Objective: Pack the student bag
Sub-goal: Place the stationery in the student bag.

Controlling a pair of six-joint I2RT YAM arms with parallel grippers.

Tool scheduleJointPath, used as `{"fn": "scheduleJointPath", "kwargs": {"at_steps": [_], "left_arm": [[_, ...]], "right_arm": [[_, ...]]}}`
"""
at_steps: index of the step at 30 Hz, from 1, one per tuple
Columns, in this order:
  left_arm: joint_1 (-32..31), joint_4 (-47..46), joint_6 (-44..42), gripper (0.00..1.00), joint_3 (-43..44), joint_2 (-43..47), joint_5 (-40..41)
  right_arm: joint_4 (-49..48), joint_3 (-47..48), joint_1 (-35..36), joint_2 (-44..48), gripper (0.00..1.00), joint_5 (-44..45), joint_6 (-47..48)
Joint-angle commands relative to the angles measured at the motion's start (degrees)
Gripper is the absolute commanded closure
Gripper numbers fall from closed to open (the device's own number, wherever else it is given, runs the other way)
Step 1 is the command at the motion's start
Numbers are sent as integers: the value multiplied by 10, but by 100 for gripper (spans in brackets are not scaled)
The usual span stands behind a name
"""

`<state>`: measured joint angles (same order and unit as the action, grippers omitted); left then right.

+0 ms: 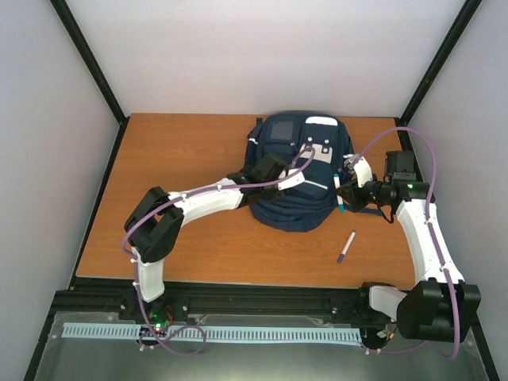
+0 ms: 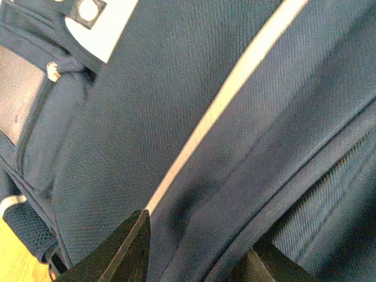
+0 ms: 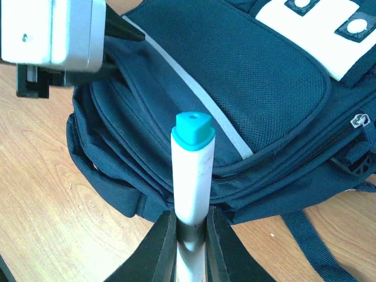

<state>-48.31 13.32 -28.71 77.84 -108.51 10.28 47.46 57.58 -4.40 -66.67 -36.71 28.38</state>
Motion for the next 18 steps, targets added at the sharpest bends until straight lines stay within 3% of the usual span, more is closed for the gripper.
{"fn": "scheduleJointPath", "kwargs": {"at_steps": [1,7,13,18], "left_arm": [[-5,-31,2,72,65,-18,-27],[-5,-9,16,98,108,-29,-50],[-4,9,49,99,143,-31,-57],[-4,77,106,99,216,-38,-79]], "right_arm": [[-11,-10,4,10,92,-2,-6],[-2,-3,4,21,93,16,16],[8,30,22,7,94,35,39],[22,54,79,-13,94,54,90]]}}
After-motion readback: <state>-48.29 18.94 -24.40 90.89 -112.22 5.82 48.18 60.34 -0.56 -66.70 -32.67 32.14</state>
